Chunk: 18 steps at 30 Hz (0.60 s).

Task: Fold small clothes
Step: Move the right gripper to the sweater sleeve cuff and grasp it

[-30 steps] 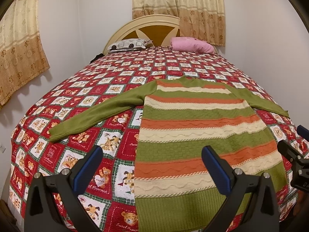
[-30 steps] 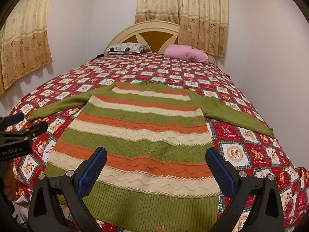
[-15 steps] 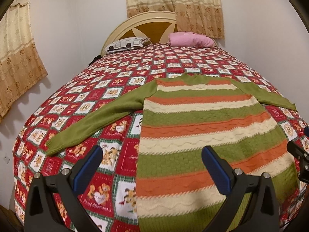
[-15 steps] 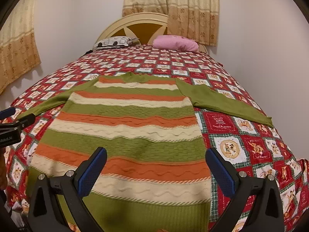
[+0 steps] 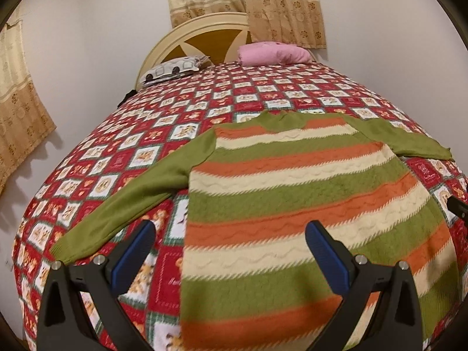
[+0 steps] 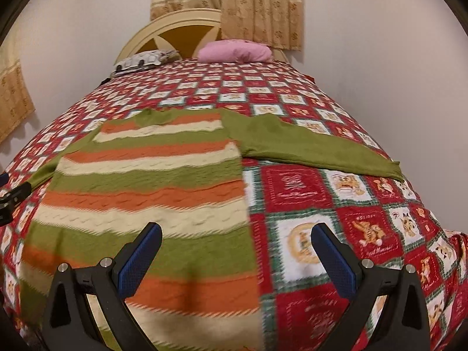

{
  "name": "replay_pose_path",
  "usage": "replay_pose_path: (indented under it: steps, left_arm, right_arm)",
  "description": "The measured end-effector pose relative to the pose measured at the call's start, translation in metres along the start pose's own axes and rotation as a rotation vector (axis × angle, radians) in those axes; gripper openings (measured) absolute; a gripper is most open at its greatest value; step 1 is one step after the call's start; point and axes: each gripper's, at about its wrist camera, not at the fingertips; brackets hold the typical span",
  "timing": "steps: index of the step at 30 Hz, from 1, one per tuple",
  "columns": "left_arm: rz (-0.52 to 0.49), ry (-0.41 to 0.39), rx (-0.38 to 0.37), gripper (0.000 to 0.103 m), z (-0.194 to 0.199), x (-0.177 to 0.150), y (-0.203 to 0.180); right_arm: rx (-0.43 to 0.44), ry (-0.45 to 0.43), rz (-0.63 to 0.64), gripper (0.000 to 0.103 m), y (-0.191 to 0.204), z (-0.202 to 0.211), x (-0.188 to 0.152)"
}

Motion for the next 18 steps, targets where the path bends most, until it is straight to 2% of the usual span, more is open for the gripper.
replay_pose_path:
  steps: [9,18]
  left_arm:
    - [-0.014,0.038,-0.001,0.103,-0.04,0.015,-0.016]
    - [-0.025,0.076,0.016,0.103,-0.071,0.023,-0.029]
  right_arm:
    - [-0.069,0.072,-0.085,0.102,-0.067,-0.038,0.012]
    - [-0.122,0.149,-0.281,0.102,-0.166,-0.08,0.018]
Point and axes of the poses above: each gripper's, at about its wrist camera, not at the fingertips, and z roughly against the way its jaws point, y to its left, x to its top, and after that the axes turned 6 degrees about z, right-handed
